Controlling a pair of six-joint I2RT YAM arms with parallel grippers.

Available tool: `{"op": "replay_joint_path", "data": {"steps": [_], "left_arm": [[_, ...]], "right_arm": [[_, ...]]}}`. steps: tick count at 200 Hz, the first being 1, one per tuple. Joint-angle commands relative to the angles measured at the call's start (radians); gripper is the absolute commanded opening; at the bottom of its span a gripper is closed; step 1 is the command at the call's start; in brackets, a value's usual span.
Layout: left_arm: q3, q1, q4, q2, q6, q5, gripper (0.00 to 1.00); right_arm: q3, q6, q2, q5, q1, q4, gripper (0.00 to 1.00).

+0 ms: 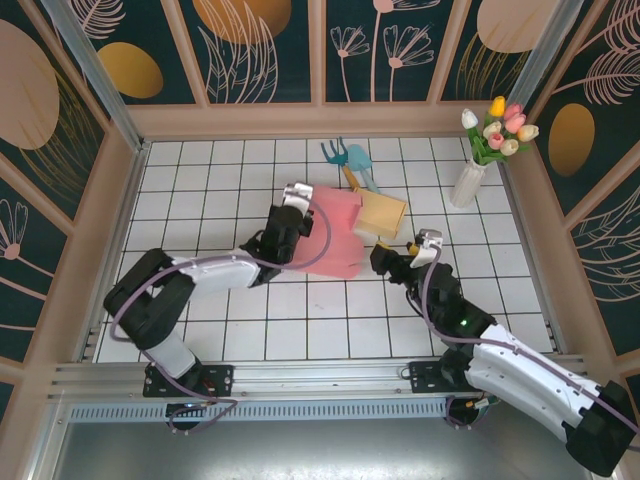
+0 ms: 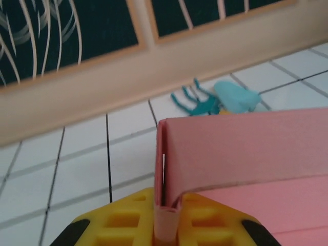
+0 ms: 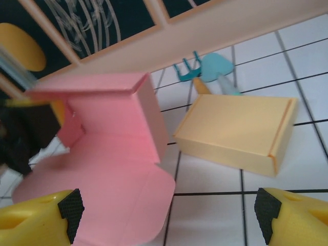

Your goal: Fold the paper box

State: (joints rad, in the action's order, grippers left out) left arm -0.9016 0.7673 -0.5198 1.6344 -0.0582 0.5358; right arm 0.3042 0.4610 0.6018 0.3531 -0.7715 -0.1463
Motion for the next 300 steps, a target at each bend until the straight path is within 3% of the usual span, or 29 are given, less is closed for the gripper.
{"op": "replay_joint_path", "data": {"steps": [1, 11, 29, 39, 71, 85, 106, 127, 177, 217, 229, 240, 251, 277, 300], "left_arm": [[-0.167, 0.002, 0.452, -0.036, -0.245, -0.076, 0.17], [-0.217, 0.015, 0.526, -0.039, -0.293, -0.023, 0.16], [-0.279, 0.018, 0.671, -0.053, -0.382, -0.117, 0.17], [-0.308, 0.018, 0.763, -0.050, -0.451, -0.152, 0.18], [-0.263, 0.029, 0.943, -0.037, -0.879, -0.029, 0.18], [-0.224, 0.032, 0.929, -0.051, -1.029, -0.006, 0.19], [-0.233, 0.035, 0.909, -0.071, -1.186, -0.097, 0.20], [-0.200, 0.061, 0.897, -0.051, -1.334, -0.104, 0.17], [-0.229, 0.096, 1.016, 0.015, -1.411, -0.122, 0.17], [-0.243, 0.115, 0.968, 0.116, -1.498, -0.122, 0.20], [-0.282, 0.137, 0.970, 0.167, -1.490, -0.121, 0.25], [-0.326, 0.150, 0.979, 0.205, -1.467, -0.122, 0.47], [-0.371, 0.157, 0.995, 0.234, -1.443, -0.126, 0.57], [-0.422, 0.172, 1.001, 0.239, -1.426, -0.094, 0.57], [-0.449, 0.176, 0.971, 0.187, -1.313, -0.109, 0.56]], "right_arm": [[0.064, -0.012, -0.050, -0.099, 0.001, 0.061, 0.91], [0.087, -0.058, -0.071, -0.073, 0.004, 0.123, 0.92], [0.122, -0.141, -0.116, 0.034, 0.005, 0.234, 0.96], [0.119, -0.102, -0.157, 0.095, 0.006, 0.272, 0.96], [-0.004, -0.114, -0.360, 0.032, 0.008, 0.161, 0.96], [-0.014, -0.105, -0.435, 0.018, 0.009, 0.170, 0.95], [-0.027, -0.095, -0.499, -0.011, 0.009, 0.189, 0.95], [-0.036, -0.088, -0.499, -0.018, 0.009, 0.191, 0.94], [-0.032, -0.084, -0.483, -0.012, 0.009, 0.203, 0.94], [-0.031, -0.081, -0.491, 0.020, 0.009, 0.221, 0.94], [-0.031, -0.080, -0.492, 0.025, 0.009, 0.225, 0.94], [-0.028, -0.081, -0.493, 0.028, 0.009, 0.231, 0.94], [-0.028, -0.081, -0.496, 0.032, 0.009, 0.236, 0.94], [-0.031, -0.083, -0.497, 0.038, 0.009, 0.237, 0.94], [-0.034, -0.082, -0.494, 0.047, 0.009, 0.233, 0.93]]}}
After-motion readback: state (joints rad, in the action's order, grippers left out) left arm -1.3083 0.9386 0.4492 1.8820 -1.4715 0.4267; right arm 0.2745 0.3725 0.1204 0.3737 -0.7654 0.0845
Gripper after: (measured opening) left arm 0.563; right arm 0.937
